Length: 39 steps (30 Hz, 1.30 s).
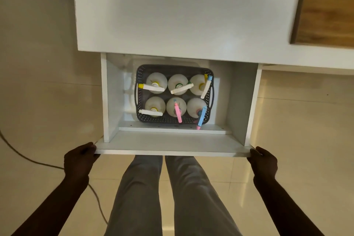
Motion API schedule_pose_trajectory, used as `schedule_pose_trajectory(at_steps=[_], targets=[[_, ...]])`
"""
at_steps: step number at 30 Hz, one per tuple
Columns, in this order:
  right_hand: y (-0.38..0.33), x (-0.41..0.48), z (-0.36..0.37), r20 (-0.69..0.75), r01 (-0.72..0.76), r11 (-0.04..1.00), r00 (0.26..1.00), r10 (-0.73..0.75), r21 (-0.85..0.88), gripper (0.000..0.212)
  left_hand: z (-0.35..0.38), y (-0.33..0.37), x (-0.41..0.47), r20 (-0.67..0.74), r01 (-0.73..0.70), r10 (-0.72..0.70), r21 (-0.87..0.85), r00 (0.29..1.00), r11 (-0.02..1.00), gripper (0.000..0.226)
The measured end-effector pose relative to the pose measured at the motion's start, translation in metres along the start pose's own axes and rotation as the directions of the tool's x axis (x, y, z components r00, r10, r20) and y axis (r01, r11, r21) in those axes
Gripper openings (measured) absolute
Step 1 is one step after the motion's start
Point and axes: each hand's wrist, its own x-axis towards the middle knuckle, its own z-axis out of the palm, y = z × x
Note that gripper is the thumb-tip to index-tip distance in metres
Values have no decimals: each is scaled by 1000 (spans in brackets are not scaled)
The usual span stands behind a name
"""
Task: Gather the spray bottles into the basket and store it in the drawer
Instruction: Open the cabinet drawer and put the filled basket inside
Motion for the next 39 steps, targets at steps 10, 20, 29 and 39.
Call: schedule_pose_trajectory(at_steps=[10,20,29,39], targets=[[-41,11,-3,-26,-64,982,997,70,178,21,16,25,3,-62,14,-35,-305,997,952,32],[-103,31,4,-4,23,928,1000,-24,372,22,38,92,11,-36,-43,31,-415,999,909,35],[-163,37,12,-5,50,862,998,-55,505,14,62,159,16,-37,-55,41,-540,998,840,18],[-237,29,20,38,28,737,997,-72,675,12,88,227,29,-12,-108,128,-616,992,780,16]])
